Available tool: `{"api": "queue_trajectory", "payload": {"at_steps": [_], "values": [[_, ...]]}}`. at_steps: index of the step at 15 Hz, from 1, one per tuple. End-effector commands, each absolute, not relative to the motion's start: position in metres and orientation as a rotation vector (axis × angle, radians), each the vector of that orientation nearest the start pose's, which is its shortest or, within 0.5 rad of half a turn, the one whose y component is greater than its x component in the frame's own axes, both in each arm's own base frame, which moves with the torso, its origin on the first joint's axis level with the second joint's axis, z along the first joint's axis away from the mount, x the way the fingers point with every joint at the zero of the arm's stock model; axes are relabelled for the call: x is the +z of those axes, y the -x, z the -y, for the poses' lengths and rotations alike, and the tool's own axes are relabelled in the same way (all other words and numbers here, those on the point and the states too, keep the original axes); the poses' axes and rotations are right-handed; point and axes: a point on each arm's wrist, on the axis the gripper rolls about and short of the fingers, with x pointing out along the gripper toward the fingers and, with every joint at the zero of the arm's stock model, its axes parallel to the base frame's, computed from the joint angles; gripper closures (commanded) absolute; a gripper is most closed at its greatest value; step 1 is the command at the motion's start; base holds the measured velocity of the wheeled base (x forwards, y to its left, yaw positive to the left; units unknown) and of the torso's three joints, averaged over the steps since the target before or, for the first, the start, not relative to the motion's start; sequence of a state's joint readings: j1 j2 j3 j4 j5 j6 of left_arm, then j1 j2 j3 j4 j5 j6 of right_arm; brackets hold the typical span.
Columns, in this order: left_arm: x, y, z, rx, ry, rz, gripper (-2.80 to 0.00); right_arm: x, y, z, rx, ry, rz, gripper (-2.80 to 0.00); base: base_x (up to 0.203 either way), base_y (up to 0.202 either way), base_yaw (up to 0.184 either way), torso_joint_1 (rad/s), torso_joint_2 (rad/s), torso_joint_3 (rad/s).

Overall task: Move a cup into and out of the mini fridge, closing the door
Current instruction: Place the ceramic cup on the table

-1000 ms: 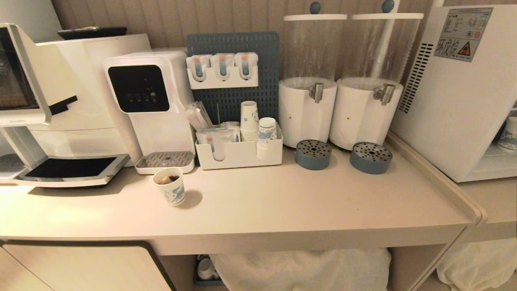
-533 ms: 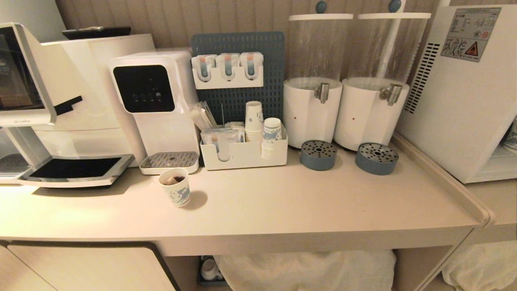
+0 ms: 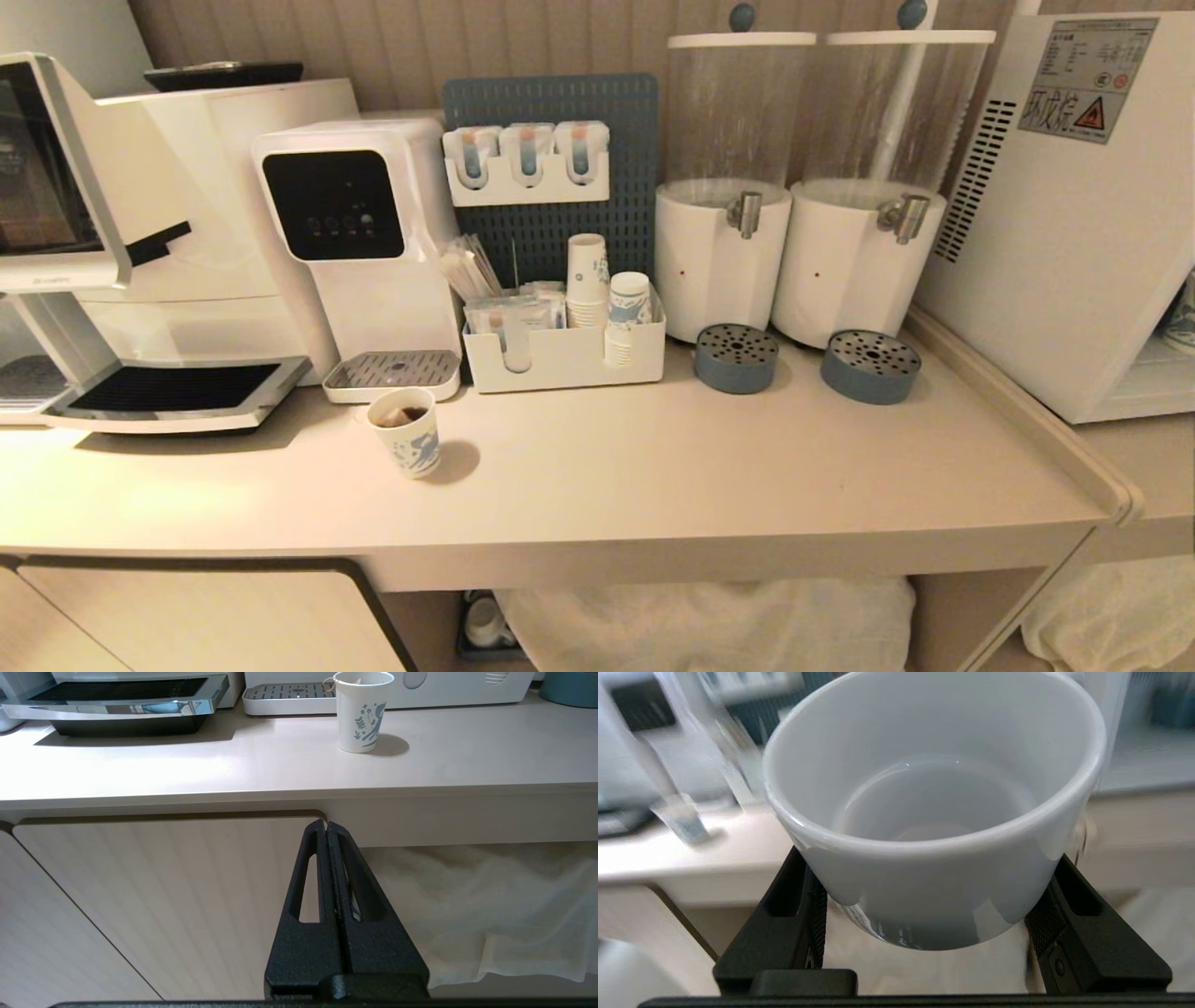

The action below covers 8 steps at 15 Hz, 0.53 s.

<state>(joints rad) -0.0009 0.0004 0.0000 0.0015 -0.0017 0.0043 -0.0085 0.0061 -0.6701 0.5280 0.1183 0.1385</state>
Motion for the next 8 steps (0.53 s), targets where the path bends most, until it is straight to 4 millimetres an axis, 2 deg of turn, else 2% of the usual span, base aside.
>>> {"api": "queue_trajectory", "payload": {"at_steps": [1,2,4,6,8], "values": [[0.075,0.023,0.000,-0.003,-0.005,-0.002,0.00,0.205,0.119,-0.004,0.123,-0.136,0.171,0.00,0.000,0.000,0.000,0.000,0.00,0.000],[0.075,0.023,0.000,-0.003,-0.005,-0.002,0.00,0.222,0.123,-0.003,0.120,-0.147,0.188,0.00,0.000,0.000,0.000,0.000,0.00,0.000],[0.075,0.023,0.000,-0.003,-0.005,-0.002,0.00,0.246,0.115,-0.003,0.121,-0.156,0.162,0.00,0.000,0.000,0.000,0.000,0.00,0.000],[0.075,0.023,0.000,-0.002,-0.005,-0.002,0.00,0.268,0.094,0.002,0.139,-0.168,0.094,0.00,0.000,0.000,0.000,0.000,0.00,0.000],[0.075,0.023,0.000,-0.002,-0.005,-0.002,0.00,0.281,0.068,0.013,0.181,-0.168,0.020,0.00,0.000,0.000,0.000,0.000,0.00,0.000]]}}
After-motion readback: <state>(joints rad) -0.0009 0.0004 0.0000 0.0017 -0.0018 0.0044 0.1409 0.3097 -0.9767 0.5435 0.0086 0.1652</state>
